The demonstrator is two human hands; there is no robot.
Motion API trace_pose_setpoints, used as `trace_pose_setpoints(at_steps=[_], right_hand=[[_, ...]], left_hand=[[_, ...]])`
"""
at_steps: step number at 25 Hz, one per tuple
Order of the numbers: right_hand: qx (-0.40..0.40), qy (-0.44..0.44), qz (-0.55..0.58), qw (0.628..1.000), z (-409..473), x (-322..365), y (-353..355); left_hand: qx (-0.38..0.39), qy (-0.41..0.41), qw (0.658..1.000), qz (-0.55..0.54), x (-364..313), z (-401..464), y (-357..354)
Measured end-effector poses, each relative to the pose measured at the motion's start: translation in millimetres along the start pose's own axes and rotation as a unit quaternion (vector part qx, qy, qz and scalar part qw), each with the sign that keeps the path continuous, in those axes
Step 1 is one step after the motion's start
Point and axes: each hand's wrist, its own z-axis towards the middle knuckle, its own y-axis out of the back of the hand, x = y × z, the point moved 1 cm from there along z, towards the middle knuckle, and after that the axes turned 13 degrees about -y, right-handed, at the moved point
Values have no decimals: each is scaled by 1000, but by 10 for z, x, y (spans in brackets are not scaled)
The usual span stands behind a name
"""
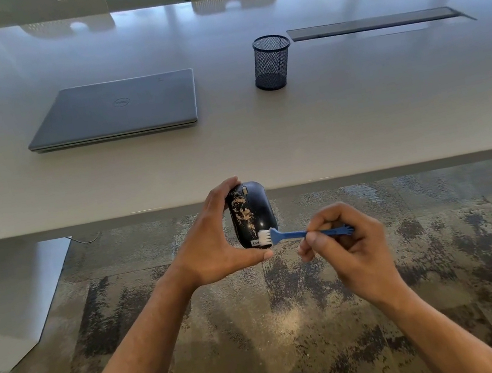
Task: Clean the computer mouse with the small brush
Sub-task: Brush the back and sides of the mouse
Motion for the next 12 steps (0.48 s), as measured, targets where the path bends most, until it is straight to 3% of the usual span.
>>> trace_pose_setpoints(at_steps=[5,8,12], right_hand=[[-49,-39,41,997,-14,-56,217],[-19,-35,93,995,40,-1,156],[-16,-54,75,996,55,-69,42]], left_hand=[[-8,3,1000,-5,1,-35,21],[-5,1,1000,-5,-17,-36,7],[-3,-2,1000,-4,-18,-40,4]])
